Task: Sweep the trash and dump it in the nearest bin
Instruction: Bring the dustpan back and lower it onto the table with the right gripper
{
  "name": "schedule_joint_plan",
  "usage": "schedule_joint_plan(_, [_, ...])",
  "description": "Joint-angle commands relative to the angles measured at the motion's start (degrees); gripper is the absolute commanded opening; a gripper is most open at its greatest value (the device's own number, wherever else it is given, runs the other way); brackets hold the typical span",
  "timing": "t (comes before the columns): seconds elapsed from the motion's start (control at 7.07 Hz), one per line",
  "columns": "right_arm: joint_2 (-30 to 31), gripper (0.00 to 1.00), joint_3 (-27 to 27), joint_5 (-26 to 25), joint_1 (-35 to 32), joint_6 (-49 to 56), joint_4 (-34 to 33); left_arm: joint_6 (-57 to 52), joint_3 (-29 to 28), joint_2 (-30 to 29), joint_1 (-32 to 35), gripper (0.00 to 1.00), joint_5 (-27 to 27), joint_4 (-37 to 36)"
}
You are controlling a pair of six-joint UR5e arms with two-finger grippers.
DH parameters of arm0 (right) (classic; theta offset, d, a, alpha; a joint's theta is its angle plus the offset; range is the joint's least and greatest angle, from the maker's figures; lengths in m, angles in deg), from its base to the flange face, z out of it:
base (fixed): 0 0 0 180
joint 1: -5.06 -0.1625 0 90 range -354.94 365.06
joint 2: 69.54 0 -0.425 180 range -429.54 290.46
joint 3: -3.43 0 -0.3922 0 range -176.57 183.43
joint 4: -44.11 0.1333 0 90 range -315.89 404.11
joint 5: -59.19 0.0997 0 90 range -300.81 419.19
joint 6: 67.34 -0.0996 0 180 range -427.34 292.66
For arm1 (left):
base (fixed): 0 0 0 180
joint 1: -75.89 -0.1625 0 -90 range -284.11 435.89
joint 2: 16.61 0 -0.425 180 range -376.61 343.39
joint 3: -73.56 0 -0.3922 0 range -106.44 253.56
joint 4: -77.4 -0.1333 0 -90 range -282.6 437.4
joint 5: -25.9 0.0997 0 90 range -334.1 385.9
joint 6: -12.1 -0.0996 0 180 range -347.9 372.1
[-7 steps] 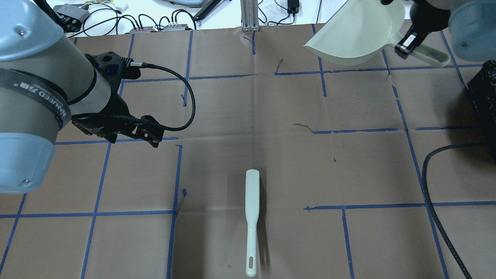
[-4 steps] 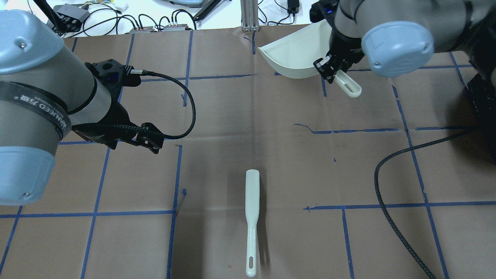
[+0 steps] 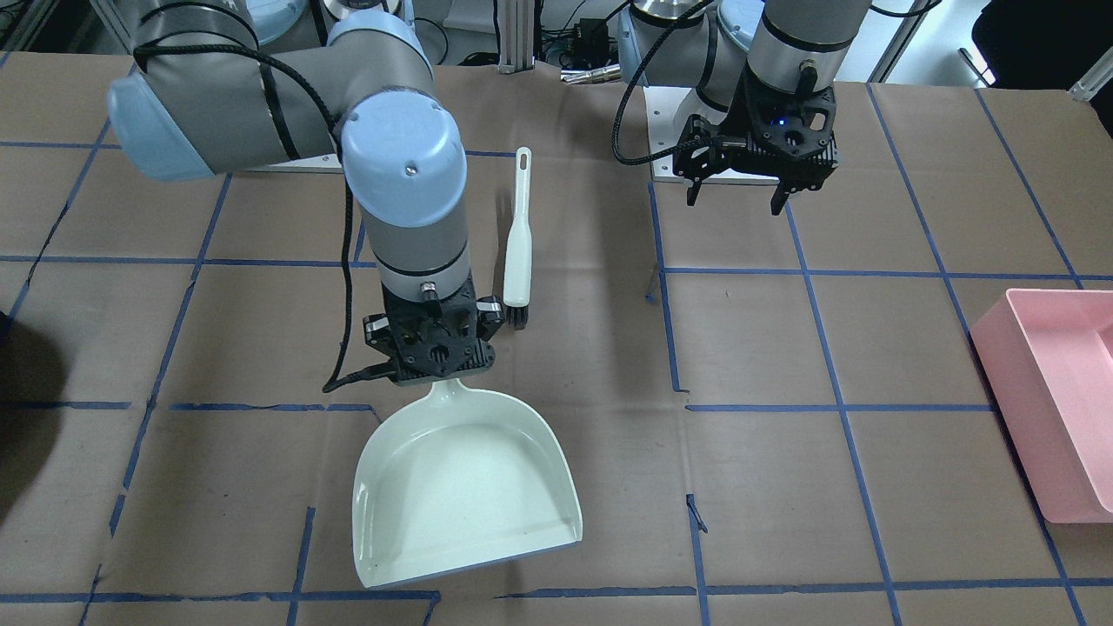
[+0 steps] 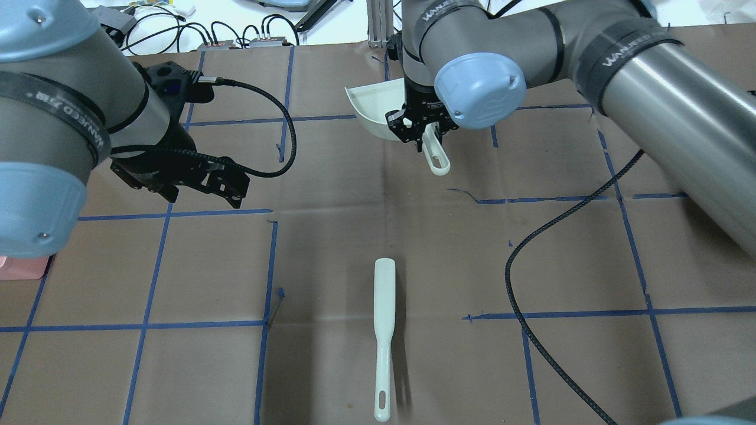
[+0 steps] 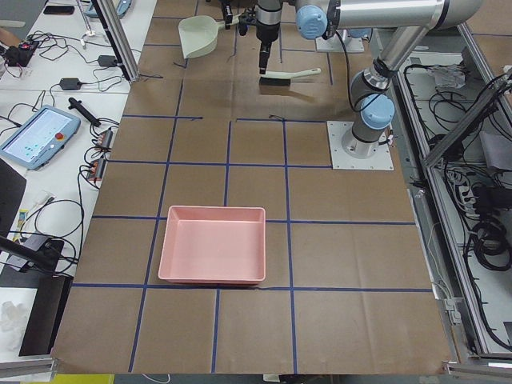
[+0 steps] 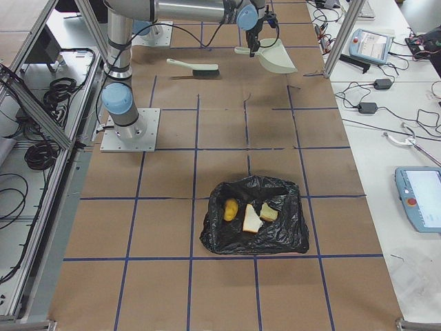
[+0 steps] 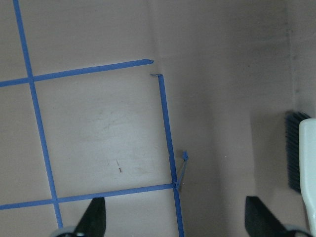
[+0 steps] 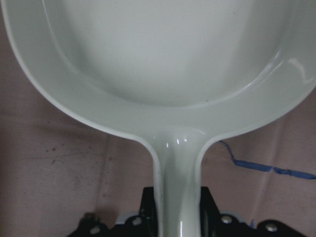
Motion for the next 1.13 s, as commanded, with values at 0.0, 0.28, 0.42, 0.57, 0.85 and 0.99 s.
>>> schedule_joint_plan(0.0, [-5.98, 0.0, -4.69, 1.22, -3.77, -7.95, 0.19, 0.09, -3.1, -1.79, 0.16, 0.99, 0.03, 2.79])
schedule_joint_plan(0.28, [-10.83, 0.0, -7.43, 1.13, -5.11, -8.42, 0.28, 0.0, -2.92, -2.23, 0.16, 0.99, 0.03, 2.7])
schedule_joint_plan(0.42, [-11.1, 0.0, -6.83, 0.87, -5.11, -8.42, 0.45, 0.0, -2.92, -2.32, 0.16, 0.99, 0.03, 2.79])
schedule_joint_plan(0.57, [-12.06, 0.0, -6.48, 0.96, -5.02, -8.51, 0.1, 0.0, -2.92, -2.4, 0.16, 0.99, -0.05, 2.88])
schedule_joint_plan(0.85, [-13.21, 0.0, -6.56, 0.96, -5.02, -11.13, -0.69, 0.09, -2.92, -2.23, 0.16, 0.99, -0.14, 4.27])
schedule_joint_plan(0.99, [-13.22, 0.0, -6.56, 0.96, -5.02, -11.41, -0.78, 0.52, -2.92, -1.79, 0.16, 0.99, -0.14, 4.55])
